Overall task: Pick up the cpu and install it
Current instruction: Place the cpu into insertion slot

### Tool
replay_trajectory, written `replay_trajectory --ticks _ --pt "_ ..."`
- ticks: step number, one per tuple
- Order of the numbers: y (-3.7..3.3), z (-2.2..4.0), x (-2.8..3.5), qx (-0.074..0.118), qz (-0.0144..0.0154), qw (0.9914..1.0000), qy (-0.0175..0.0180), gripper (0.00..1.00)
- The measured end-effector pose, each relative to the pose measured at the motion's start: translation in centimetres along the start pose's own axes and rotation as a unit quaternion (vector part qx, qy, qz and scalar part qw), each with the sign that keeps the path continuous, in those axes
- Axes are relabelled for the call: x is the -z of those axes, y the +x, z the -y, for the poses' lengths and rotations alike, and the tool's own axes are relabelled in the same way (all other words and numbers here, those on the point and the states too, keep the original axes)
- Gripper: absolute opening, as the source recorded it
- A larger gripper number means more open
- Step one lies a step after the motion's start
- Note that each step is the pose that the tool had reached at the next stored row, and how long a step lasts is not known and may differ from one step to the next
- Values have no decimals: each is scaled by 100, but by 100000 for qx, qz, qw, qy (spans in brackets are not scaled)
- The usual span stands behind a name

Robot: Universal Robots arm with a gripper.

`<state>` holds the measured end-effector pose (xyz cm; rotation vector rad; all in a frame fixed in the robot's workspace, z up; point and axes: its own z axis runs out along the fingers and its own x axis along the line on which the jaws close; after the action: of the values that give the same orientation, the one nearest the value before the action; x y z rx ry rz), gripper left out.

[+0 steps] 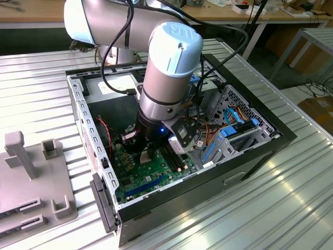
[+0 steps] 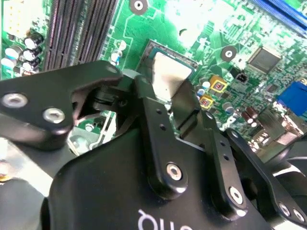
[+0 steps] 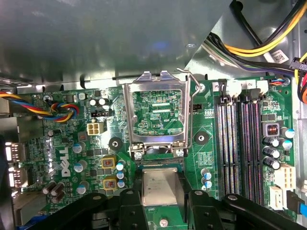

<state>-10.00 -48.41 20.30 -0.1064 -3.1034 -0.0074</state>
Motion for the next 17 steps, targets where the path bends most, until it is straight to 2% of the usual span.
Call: replay_trajectory --ticks 1,2,17 --pt "0 0 0 0 -2 100000 8 39" --pt "0 0 1 -1 -8 100000 18 45" --pt "-11 0 -1 -213 -15 100000 13 45"
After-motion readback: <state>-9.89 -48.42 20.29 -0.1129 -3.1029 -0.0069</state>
